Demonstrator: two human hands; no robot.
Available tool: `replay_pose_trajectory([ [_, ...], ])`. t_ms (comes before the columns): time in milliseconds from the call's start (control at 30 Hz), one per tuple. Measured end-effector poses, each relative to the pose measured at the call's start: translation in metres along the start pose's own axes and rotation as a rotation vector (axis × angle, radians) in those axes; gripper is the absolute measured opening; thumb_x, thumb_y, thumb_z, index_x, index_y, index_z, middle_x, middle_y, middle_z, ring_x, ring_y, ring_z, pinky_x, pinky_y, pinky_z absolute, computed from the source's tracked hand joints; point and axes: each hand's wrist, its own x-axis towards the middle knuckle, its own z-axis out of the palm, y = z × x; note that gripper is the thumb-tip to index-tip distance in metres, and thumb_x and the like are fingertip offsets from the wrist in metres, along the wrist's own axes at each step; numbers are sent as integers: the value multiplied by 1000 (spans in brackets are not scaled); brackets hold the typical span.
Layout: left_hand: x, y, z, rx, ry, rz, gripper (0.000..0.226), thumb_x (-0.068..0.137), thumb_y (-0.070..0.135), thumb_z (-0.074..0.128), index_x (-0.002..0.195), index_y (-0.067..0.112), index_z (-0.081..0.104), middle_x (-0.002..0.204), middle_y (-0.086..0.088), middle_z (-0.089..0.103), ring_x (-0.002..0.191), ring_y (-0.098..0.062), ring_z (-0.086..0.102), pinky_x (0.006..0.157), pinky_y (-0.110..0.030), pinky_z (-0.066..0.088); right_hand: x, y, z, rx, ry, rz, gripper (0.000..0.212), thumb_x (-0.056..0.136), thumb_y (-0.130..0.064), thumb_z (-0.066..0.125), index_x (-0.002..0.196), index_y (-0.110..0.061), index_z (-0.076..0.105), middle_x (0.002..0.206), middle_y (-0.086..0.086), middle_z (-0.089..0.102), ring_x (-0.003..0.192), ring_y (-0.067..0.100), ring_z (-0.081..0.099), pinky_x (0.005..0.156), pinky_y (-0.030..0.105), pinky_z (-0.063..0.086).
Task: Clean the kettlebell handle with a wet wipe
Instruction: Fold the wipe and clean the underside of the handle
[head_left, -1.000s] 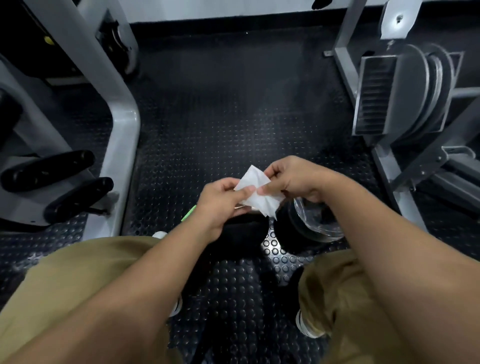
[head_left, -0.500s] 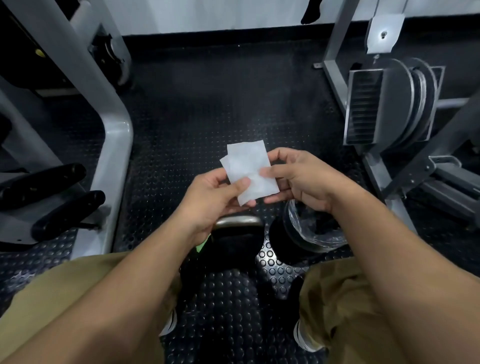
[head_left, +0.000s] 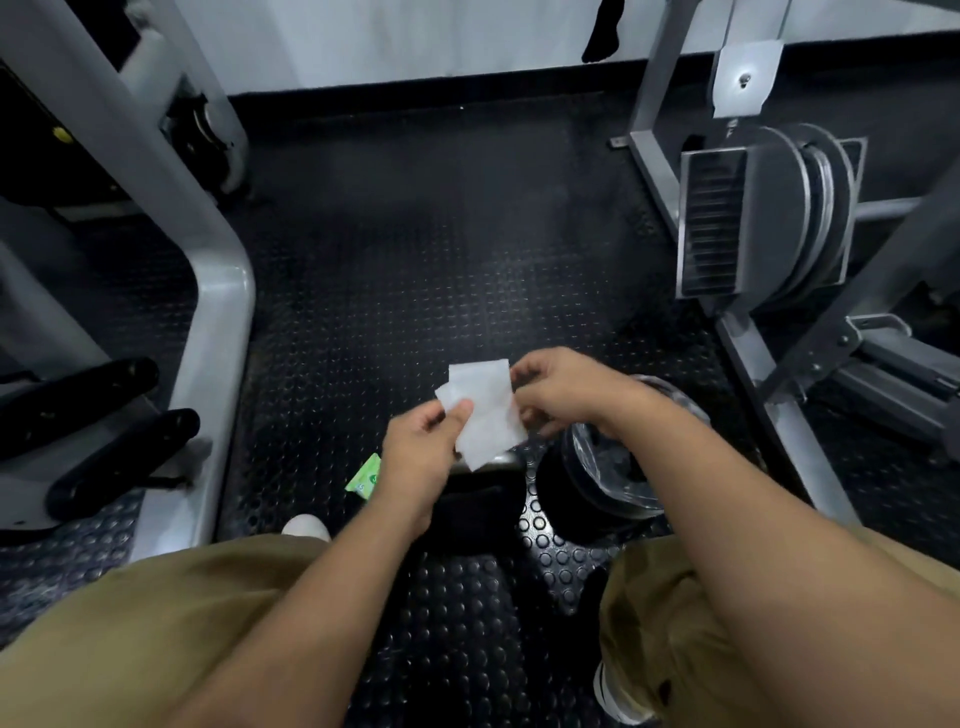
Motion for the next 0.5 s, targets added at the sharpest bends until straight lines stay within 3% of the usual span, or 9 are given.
replay_pose_trajectory([
  [67, 11, -49, 3, 87, 77, -66, 42, 87, 50, 72, 92, 8, 75, 81, -8, 75, 74, -26, 67, 71, -39, 54, 15, 12, 17, -213, 52, -24, 33, 88, -13, 65, 118, -23, 72, 114, 3, 75, 98, 21, 72, 88, 38, 61],
  [167, 14, -107, 3, 160, 162, -183, 31, 100, 29, 65, 80, 5, 65, 79, -21, 66, 74, -19, 54, 69, -34, 43, 35, 36, 48, -395, 30, -54, 49, 92, -18, 67, 140, -24, 61, 134, 0, 67, 115, 17, 66, 103, 29, 49],
  [233, 18, -132, 3, 211, 206, -254, 28, 103, 21, 61, 76, 13, 60, 82, -15, 64, 80, -22, 56, 74, -36, 44, 47, 54, 69, -473, -43, -35, 54, 93, -23, 69, 145, -23, 55, 137, 2, 65, 117, 21, 65, 103, 32, 50],
  [400, 47, -159, 15, 178, 141, -436, 19, 99, 25, 59, 94, 11, 70, 96, -16, 75, 93, -37, 72, 87, -53, 61, 69, 92, 94, -549, -75, 30, 24, 89, -23, 70, 113, -24, 73, 108, 2, 75, 100, 26, 70, 90, 38, 58],
  [500, 56, -161, 28, 36, 168, -507, 20, 105, 21, 54, 108, 9, 70, 105, -19, 74, 99, -39, 72, 74, -46, 64, 72, 95, 95, -602, -70, 22, 13, 88, -16, 64, 94, -27, 69, 91, 0, 71, 87, 27, 68, 73, 29, 53],
])
